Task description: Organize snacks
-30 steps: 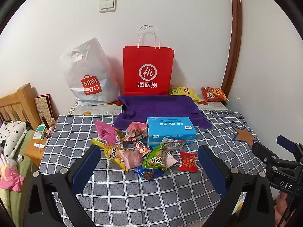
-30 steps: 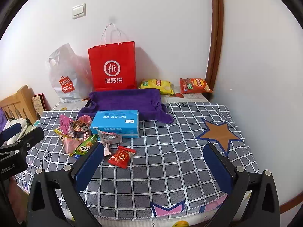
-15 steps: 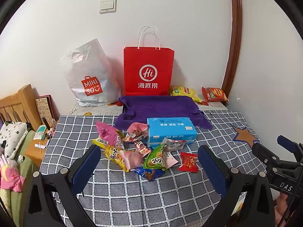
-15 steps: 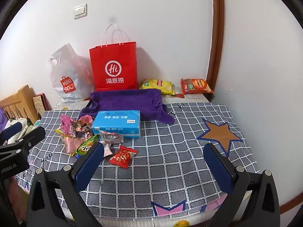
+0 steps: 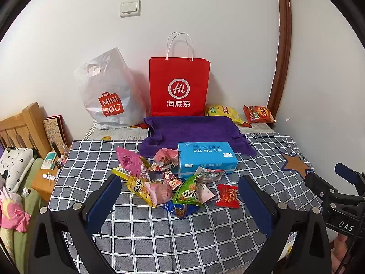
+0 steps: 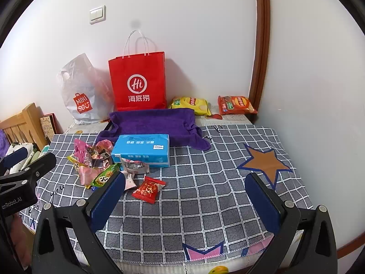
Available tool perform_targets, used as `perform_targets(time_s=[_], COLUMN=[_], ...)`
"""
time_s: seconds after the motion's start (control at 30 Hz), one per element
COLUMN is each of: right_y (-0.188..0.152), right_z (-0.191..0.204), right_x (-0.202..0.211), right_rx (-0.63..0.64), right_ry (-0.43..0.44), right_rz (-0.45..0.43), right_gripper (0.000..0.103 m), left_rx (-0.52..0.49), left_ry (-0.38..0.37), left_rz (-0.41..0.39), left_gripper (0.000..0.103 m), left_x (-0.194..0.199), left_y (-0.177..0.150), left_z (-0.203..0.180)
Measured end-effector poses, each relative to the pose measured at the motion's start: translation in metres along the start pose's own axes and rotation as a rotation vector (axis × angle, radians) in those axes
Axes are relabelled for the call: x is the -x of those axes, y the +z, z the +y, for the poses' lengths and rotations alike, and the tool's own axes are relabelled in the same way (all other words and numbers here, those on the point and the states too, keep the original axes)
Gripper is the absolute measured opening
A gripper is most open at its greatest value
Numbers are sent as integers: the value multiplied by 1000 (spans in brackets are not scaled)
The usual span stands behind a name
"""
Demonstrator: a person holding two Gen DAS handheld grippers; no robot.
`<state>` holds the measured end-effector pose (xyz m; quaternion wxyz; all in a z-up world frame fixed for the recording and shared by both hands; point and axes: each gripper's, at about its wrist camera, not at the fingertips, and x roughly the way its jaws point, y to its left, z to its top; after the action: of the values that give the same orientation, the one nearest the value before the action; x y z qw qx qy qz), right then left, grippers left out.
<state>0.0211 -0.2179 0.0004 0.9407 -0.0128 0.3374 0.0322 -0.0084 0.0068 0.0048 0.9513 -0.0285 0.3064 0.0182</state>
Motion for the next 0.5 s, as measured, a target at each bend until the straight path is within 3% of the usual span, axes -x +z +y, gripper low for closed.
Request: perform_targets(time_s=[0.5], right_y=[-1], right_z=[0], right_x=[1], right_rx=[3], right_ry=[0], right_rz=[-2], right_gripper=[103], left_rx=[0], left_ry=[3], left_rz=[-3], left_gripper=[103], left_x=[0], left_y=[-2], left_z=[-2])
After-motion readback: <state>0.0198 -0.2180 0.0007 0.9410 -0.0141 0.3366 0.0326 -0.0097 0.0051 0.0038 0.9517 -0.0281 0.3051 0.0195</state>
